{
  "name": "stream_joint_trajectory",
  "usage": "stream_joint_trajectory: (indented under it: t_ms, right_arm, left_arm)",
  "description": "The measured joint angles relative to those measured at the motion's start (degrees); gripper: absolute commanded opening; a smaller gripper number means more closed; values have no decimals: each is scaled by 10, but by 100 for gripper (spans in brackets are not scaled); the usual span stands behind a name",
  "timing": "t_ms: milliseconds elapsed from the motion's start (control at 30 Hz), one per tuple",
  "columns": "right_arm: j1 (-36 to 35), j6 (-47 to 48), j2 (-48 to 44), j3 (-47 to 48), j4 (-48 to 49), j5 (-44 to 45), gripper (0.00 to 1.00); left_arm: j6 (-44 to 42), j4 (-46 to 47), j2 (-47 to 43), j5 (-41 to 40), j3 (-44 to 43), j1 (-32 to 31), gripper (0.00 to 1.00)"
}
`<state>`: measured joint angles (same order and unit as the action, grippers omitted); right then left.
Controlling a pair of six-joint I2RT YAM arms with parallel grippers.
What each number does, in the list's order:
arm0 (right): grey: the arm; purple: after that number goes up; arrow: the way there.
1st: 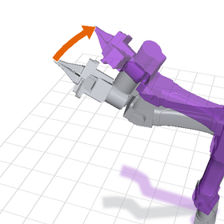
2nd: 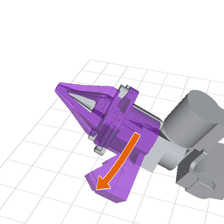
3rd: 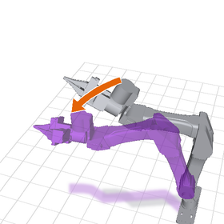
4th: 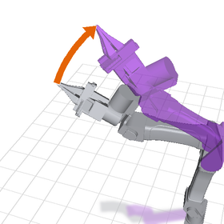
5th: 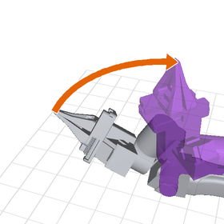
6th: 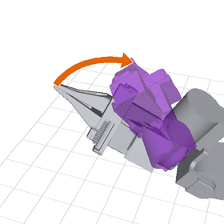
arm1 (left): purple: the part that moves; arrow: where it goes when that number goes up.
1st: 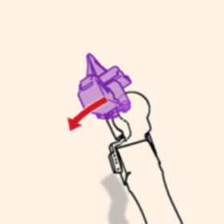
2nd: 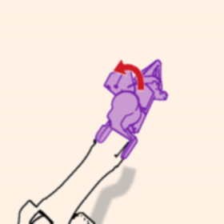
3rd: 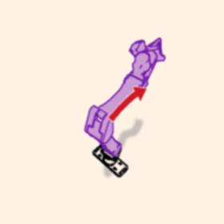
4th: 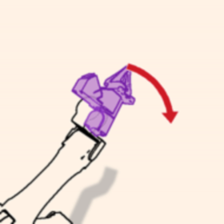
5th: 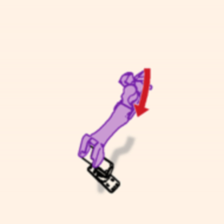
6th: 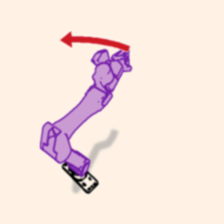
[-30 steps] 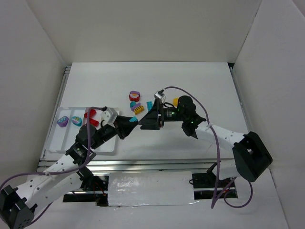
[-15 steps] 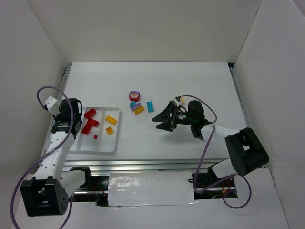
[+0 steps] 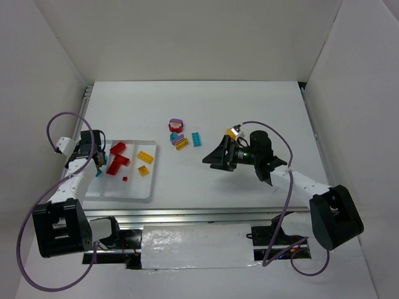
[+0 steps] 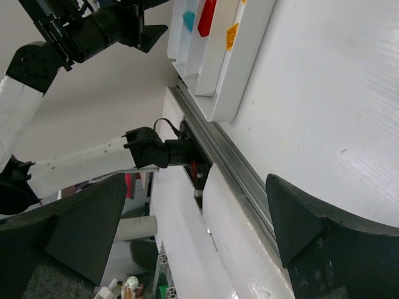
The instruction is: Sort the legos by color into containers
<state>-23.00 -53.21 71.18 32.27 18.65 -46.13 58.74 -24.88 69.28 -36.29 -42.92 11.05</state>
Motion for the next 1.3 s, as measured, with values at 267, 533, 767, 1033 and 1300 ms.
stream_joint_trajectory:
  t_ms: [267, 533, 767, 1033, 1300]
  right_arm:
    - [0, 45, -9, 19, -66, 27, 100]
    - [-48, 129, 119, 183, -235, 240, 99]
    - [-84, 210, 345, 432, -374, 423, 89]
    - [-106, 273, 486, 588, -482, 492, 87]
    - [-136, 296, 583, 713, -539, 533, 56]
  left_arm:
    - [-1, 8, 37, 9, 4, 3, 100]
    - [-37, 3, -81, 79, 0, -16, 100]
    - [-159, -12, -212, 242, -57, -27, 100]
    - [-287, -48, -272, 341, -61, -31, 100]
    - [-312, -69, -309, 356, -41, -39, 100]
